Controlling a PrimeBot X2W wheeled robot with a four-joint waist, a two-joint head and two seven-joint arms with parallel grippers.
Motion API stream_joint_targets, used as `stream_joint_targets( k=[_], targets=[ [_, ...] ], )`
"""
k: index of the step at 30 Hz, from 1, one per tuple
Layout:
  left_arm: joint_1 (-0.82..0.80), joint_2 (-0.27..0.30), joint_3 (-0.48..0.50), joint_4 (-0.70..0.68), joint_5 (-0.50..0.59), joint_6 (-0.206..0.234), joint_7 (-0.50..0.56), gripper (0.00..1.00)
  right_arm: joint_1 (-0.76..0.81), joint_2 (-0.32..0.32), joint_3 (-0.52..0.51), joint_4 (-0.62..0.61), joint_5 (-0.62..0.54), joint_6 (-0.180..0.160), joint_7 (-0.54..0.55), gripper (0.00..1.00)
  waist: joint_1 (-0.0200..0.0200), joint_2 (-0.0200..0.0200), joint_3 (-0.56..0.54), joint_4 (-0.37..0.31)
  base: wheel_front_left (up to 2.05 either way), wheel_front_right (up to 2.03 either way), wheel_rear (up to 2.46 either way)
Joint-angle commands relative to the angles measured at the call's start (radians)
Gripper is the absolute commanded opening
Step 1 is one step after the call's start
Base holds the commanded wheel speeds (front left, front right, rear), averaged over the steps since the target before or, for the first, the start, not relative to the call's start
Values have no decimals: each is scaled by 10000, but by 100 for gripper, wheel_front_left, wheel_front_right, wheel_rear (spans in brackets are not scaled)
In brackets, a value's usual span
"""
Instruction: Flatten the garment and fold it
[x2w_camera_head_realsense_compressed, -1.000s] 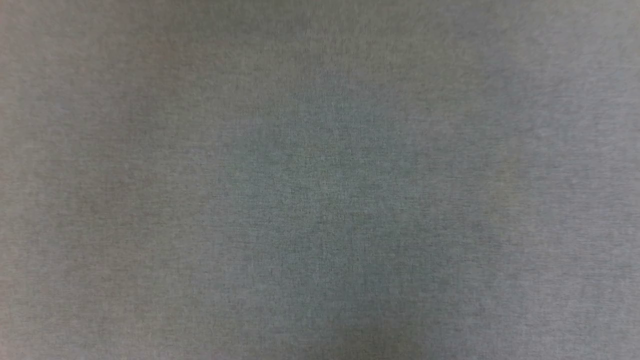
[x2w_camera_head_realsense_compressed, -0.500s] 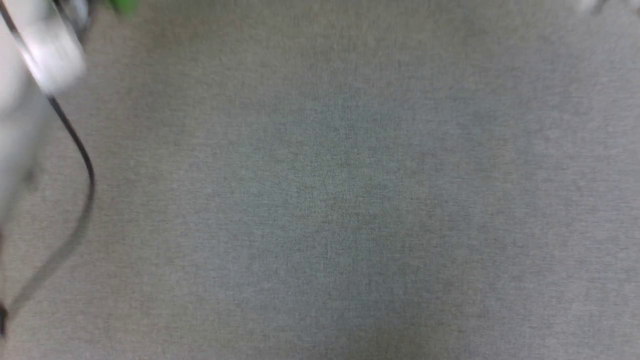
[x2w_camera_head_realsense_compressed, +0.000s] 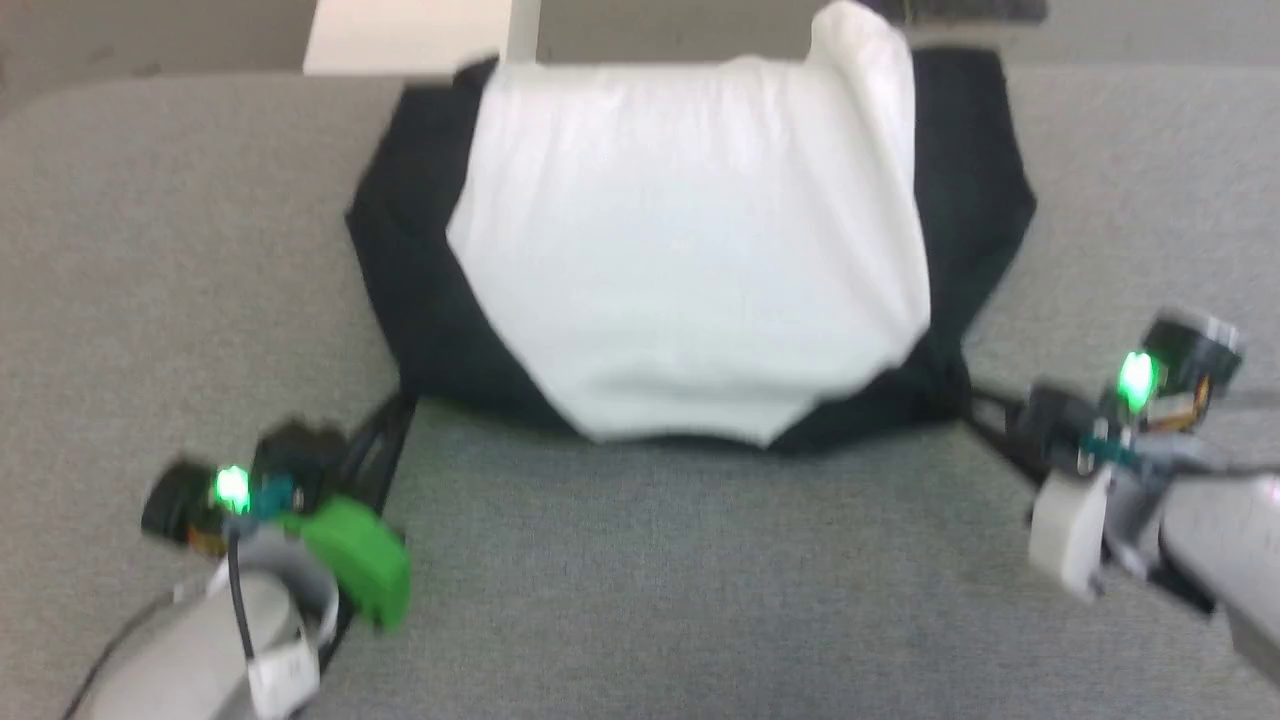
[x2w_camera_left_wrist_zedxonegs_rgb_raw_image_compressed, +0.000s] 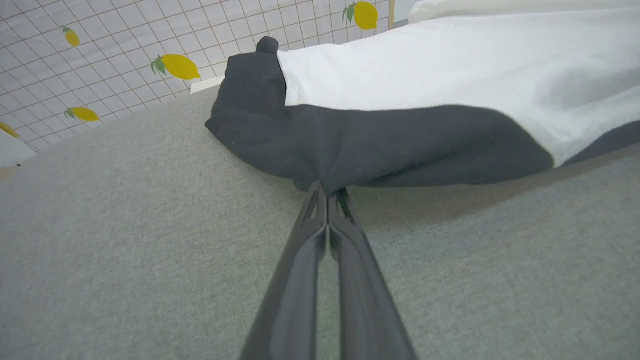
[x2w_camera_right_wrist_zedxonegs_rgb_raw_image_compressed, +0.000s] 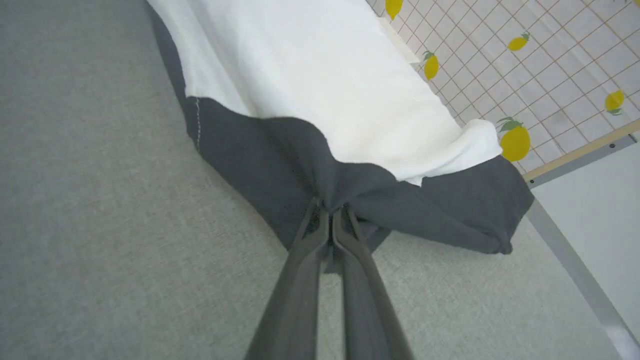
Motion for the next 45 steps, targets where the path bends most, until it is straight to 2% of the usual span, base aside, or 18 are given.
stream_joint_targets(
  k=[1, 12, 16, 19, 23, 24, 25, 26, 27, 28, 33, 38, 41, 44, 45],
  targets=[
    [479, 201, -50, -89, -122, 126, -36, 0, 551, -71, -71, -202, 177, -19, 86, 0, 1, 0, -1203, -161, 0, 0, 0],
    [3213, 967, -830, -1319, -825, 694, 786, 0, 4298, -263, -815, -1191, 338, -19, 1116, 0, 1, 0, -2374, -137, 0, 0, 0],
    [3821, 971, -1130, -1570, -988, 844, 1052, 0, 5446, -224, -1159, -1344, 252, -19, 1399, 0, 1, 0, -2574, -78, 0, 0, 0],
    [4098, 751, -1246, -1577, -1289, 770, 1182, 0, 6080, -24, -1447, -1255, 153, -19, 1572, 0, 1, 0, -2597, -16, 0, 0, 0],
    [3960, 662, -1634, -1168, -909, 677, 1409, 0, 6654, 366, -1801, -967, 93, -19, 1656, 0, 1, 0, -2625, 106, 0, 0, 0],
    [3954, 588, -1635, -1067, -953, 668, 1421, 0, 6786, 504, -1952, -897, 134, -19, 1638, 28, 1, 0, -2650, 131, 0, 0, 0],
    [3969, 533, -1612, -1001, -1031, 654, 1417, 0, 6874, 606, -2071, -867, 160, -19, 1608, 40, 1, 0, -2673, 144, 0, 0, 0],
    [3980, 482, -1556, -945, -1125, 650, 1379, 0, 6968, 728, -2276, -838, 183, -19, 1545, 47, 1, 0, -2705, 168, 0, 0, 0],
    [3994, 457, -1521, -914, -1200, 635, 1364, 19, 7035, 820, -2468, -814, 182, -19, 1504, 100, 1, 0, -2737, 181, 0, 0, 0],
    [3976, 467, -1502, -921, -1187, 618, 1300, 100, 7096, 917, -2708, -834, 135, -19, 1418, 100, 1, 0, -2776, 192, 0, 0, 0],
    [3934, 732, -1211, -1250, -1300, 757, 1127, 100, 7272, 1166, -3883, -1315, -294, -19, 1157, 100, 1, 0, -2997, 157, 0, 0, 0],
    [3698, 1631, -483, -2066, -1305, 1223, 845, 100, 7465, 1269, -5147, -2236, -659, -19, 1198, 100, 1, 0, -3167, 93, 0, 0, 0],
    [3446, 2264, -61, -2580, -1374, 1334, 905, 100, 7509, 1290, -5826, -2912, -842, -19, 1346, 100, 1, 0, -3189, 12, 0, 0, 0],
    [2864, 2841, 376, -2965, -1018, 1626, 874, 100, 7535, 1692, -6881, -3628, -1181, -19, 1265, 100, 1, 0, -3120, -54, 0, 0, 0],
    [2624, 2845, 571, -3024, -1039, 1679, 832, 100, 7551, 1929, -7257, -3804, -1290, -19, 1153, 100, 1, 0, -3081, -60, 0, 0, 0]
  ],
)
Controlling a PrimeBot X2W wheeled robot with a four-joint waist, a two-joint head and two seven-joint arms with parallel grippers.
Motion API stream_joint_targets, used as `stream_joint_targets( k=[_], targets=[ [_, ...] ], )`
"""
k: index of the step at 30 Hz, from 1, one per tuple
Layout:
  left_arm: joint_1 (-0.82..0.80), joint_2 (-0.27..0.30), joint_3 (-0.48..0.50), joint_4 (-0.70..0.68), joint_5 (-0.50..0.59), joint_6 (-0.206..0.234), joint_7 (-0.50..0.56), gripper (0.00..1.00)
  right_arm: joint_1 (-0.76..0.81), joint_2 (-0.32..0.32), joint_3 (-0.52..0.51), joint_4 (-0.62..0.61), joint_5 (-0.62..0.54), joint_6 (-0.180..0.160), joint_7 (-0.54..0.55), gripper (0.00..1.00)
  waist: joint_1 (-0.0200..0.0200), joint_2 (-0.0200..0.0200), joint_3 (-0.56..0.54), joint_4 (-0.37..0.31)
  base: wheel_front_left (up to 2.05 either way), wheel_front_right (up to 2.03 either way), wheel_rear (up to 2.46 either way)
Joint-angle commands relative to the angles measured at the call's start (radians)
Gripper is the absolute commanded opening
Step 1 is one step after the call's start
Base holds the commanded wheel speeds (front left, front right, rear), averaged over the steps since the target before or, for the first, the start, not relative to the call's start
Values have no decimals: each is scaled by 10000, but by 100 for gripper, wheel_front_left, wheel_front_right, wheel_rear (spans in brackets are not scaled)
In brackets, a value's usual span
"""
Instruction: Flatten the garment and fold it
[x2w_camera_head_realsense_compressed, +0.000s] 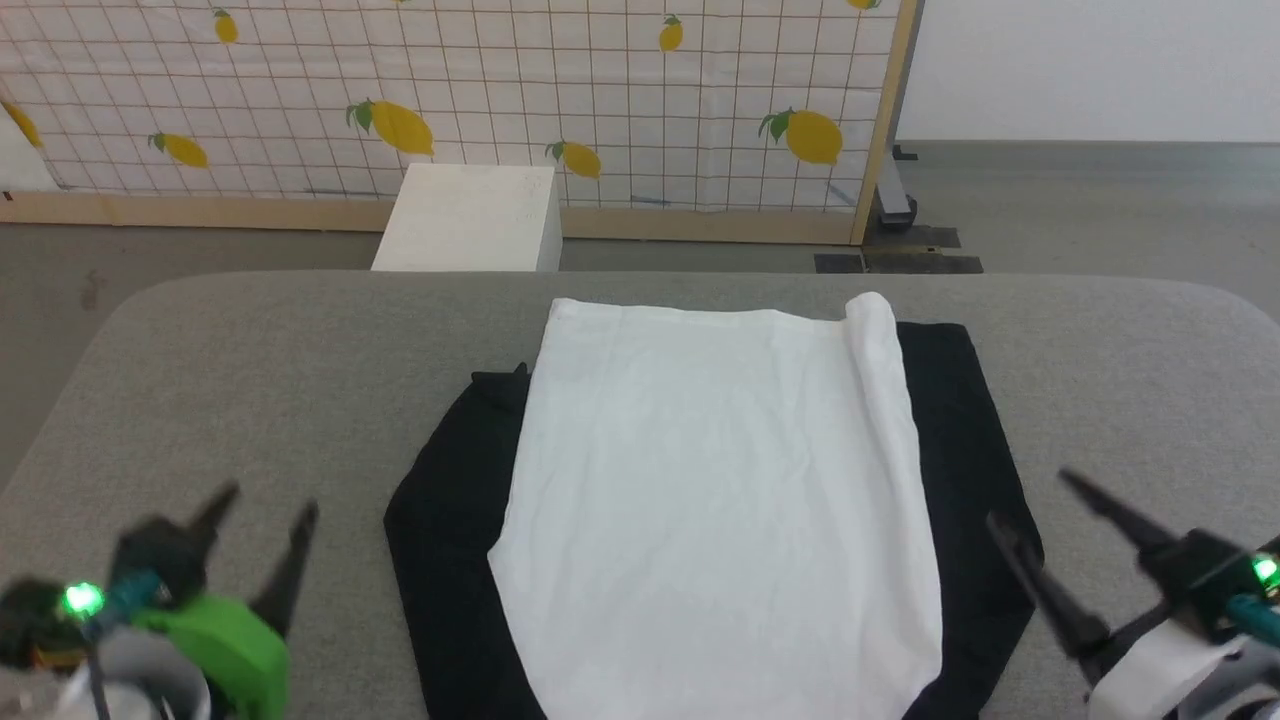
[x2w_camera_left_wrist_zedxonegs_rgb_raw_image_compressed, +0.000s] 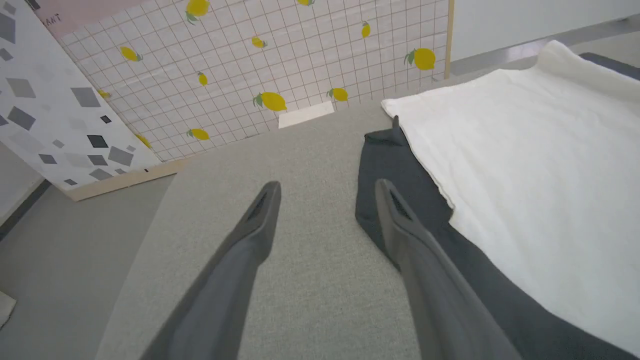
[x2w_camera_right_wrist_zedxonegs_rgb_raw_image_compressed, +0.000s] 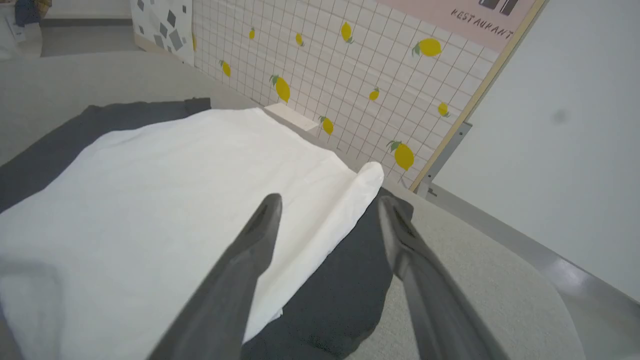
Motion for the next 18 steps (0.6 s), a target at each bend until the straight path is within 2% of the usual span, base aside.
stream_joint_targets(
  k=[1, 5, 10, 14, 18],
  targets=[
    [-587, -49, 323, -34, -40, 64, -108, 100, 115, 492, -544, -270, -215, -19, -245, 100, 1, -1, 130, -39, 0, 0, 0],
    [-1971, -264, 929, 412, 14, 6, -115, 100, 134, 1865, -2175, -871, -1169, -19, -1266, 100, 1, -1, 576, -199, 0, 0, 0],
    [-3620, -736, 1305, 944, 21, -212, 181, 100, 143, 3220, -3277, -1301, -1848, -19, -2193, 100, 1, -1, 1276, -527, 0, 0, 0],
    [-4954, -1074, 1109, 1698, 75, -838, 980, 100, 27, 4289, -3698, -1558, -1725, -19, -2530, 100, 1, -1, 1924, -775, 0, 0, 0],
    [-6103, -1498, 594, 2774, -1, -1720, 2269, 100, -38, 4820, -3594, -1730, -1779, -19, -2647, 100, 1, -1, 2542, -990, 0, 0, 0]
  ],
)
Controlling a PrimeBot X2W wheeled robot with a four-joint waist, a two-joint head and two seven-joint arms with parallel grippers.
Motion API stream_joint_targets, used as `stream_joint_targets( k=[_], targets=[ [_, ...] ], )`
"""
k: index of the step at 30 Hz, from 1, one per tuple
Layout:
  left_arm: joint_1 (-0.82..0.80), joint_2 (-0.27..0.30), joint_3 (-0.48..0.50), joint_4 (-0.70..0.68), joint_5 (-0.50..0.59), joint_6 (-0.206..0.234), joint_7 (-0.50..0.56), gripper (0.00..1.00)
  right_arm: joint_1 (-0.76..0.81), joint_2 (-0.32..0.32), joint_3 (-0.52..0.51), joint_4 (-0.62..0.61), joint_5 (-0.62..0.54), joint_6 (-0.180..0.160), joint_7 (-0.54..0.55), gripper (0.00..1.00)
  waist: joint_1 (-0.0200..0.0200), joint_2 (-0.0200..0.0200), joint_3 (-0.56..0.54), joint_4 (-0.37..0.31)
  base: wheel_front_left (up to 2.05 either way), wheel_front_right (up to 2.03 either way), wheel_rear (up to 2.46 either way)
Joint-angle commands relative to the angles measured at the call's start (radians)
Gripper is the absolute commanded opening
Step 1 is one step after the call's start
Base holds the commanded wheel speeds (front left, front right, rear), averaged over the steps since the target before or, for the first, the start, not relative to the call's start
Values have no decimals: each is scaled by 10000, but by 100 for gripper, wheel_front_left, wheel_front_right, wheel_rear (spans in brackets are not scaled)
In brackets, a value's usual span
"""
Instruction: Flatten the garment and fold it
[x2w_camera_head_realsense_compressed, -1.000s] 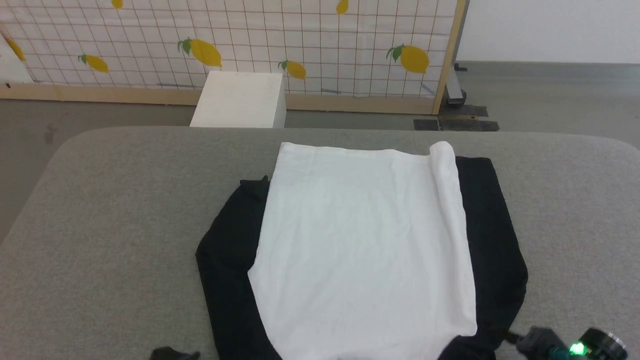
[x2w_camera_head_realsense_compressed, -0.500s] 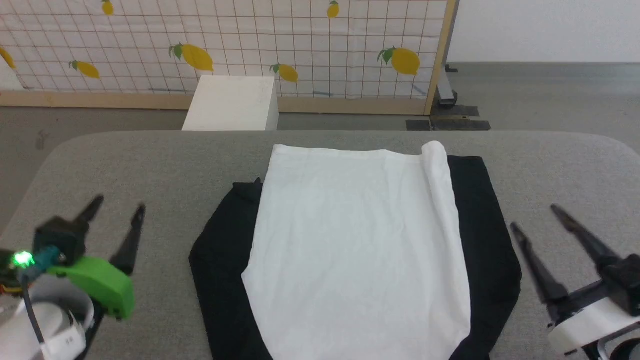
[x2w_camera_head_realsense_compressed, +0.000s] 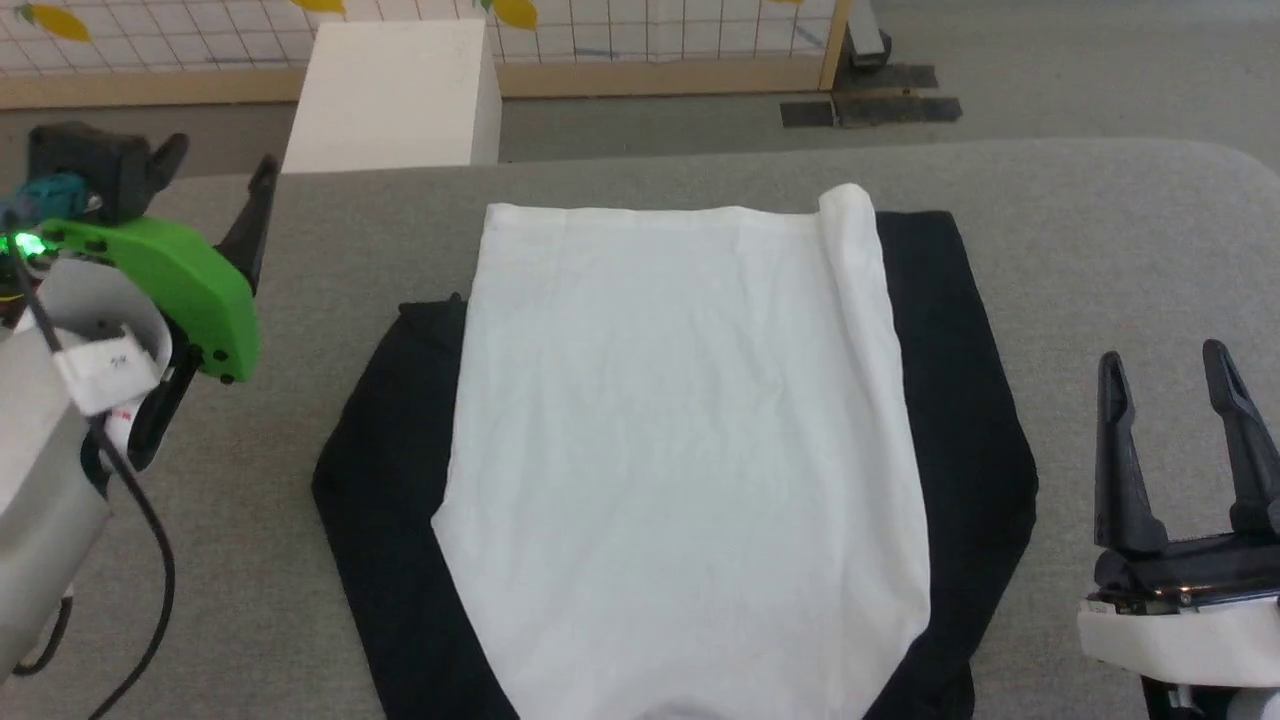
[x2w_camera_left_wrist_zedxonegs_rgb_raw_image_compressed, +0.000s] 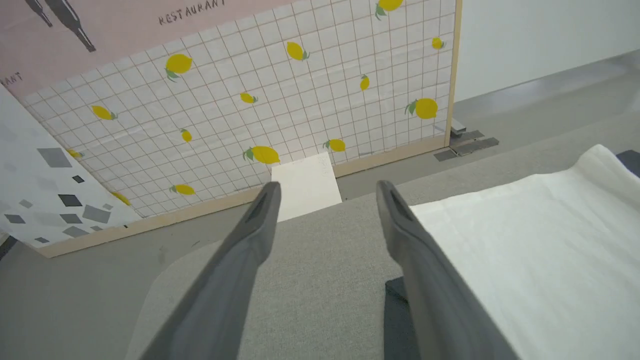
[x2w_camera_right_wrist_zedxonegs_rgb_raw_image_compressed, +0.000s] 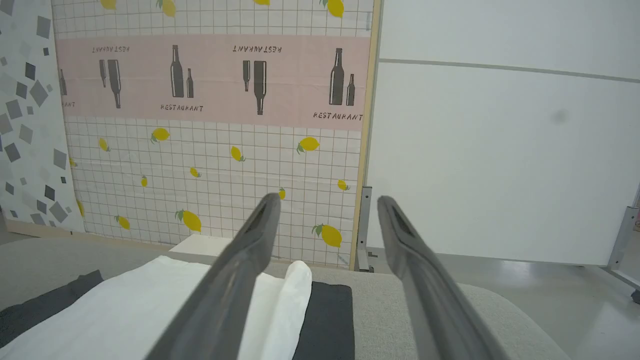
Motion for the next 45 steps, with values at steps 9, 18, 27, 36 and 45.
stream_joint_targets(
  k=[9, 18, 27, 36, 45],
  targets=[
    [-2131, -829, -1130, 2456, -555, -1883, 3547, 100, -705, 348, 612, -323, -329, -17, -104, 100, 0, 0, 1865, -950, 0, 0, 0],
    [-3096, -1206, -1889, 3845, -715, -2508, 5761, 100, -1335, 314, 999, -279, -555, -17, -105, 100, 0, 0, 2711, -1420, 0, 0, 0],
    [-2837, -1360, -2606, 4771, -1049, -2758, 6929, 45, -1625, 305, 1204, -73, -654, -17, -106, 100, 0, 0, 2919, -1567, 0, 0, 0],
    [-2742, -1357, -2267, 4874, -1779, -2813, 5836, 0, -1313, 285, 983, 105, -668, -17, -106, 100, 0, 0, 1973, -909, 0, 0, 0],
    [-2416, -310, -2702, 3242, -1612, -2818, 4209, 0, -447, 332, 791, 280, -692, -17, -106, 100, 0, 0, 576, -33, 0, 0, 0]
  ],
)
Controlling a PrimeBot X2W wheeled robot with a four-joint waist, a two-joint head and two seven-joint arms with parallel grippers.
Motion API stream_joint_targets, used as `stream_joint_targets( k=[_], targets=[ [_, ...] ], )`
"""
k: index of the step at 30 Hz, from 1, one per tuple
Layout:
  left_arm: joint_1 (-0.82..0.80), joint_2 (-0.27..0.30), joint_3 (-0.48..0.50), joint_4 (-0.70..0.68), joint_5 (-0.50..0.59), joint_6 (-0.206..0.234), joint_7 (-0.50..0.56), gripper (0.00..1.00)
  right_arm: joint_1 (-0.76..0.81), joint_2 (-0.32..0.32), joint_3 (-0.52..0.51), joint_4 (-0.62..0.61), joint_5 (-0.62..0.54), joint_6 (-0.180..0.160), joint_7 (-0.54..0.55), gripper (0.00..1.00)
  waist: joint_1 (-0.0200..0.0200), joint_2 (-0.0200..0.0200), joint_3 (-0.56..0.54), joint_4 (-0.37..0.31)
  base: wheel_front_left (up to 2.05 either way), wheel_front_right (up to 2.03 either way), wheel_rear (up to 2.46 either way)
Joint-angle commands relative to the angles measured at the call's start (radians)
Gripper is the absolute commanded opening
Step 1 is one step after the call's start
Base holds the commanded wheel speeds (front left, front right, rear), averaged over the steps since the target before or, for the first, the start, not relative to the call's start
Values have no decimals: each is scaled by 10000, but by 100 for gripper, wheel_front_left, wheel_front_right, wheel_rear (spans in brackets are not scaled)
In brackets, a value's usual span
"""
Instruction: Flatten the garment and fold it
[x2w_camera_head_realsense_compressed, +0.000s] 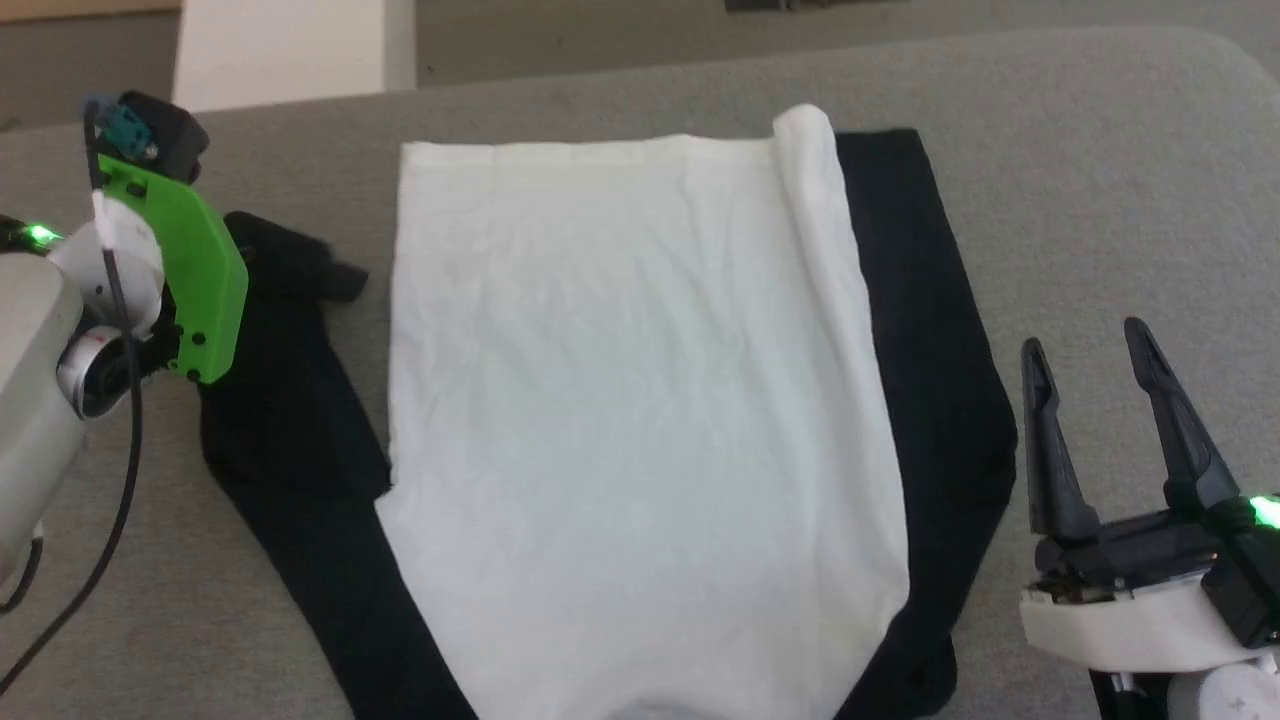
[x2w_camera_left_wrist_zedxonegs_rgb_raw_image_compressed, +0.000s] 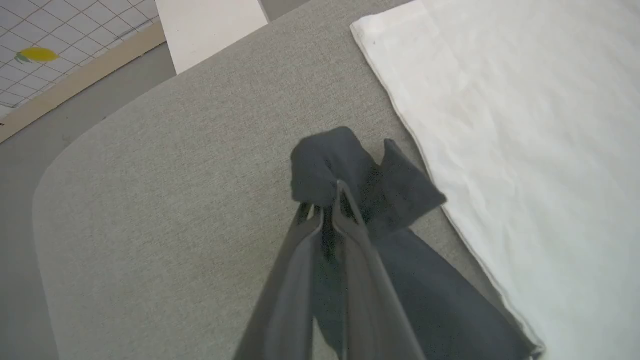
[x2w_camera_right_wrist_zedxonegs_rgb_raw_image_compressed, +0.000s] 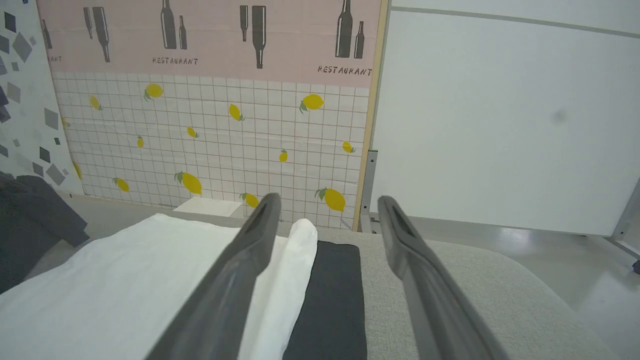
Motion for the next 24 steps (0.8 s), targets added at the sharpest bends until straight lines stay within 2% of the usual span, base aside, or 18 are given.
stream_joint_targets(
  k=[1, 5, 7, 14, 15, 17, 24],
  targets=[
    [261, 183, -95, -358, 59, -32, -193, 0, 171, 61, -42, 51, -26, -17, -58, 100, 0, 0, -904, 789, 0, 0, 0],
    [556, 731, -395, -1780, 325, -33, -639, 0, 477, 108, -89, 120, -11, -17, -58, 100, 0, 0, -1358, 1071, 0, 0, 0],
    [848, 883, -509, -2988, 432, 47, -814, 0, 652, 136, -96, 169, -3, -17, -58, 100, 0, 0, -1652, 1213, 0, 0, 0],
    [1508, 641, -711, -5693, 362, 410, -1117, 0, 840, 177, -131, 232, 29, -17, -59, 100, 0, 0, -1939, 1240, 0, 0, 0],
    [1742, 4, -1068, -6279, 683, 529, -1334, 0, 847, 201, -254, 268, 58, -17, -59, 100, 0, 0, -1865, 1142, 0, 0, 0],
    [1879, -523, -1252, -6244, 795, 512, -1598, 0, 799, 211, -319, 293, 65, -17, -59, 100, 0, 0, -1749, 1056, 0, 0, 0],
    [2525, -2443, -2070, -4775, 1051, 274, -2583, 0, 522, 234, -468, 348, -25, -17, -59, 100, 0, 0, -1107, 575, 0, 0, 0]
  ],
)
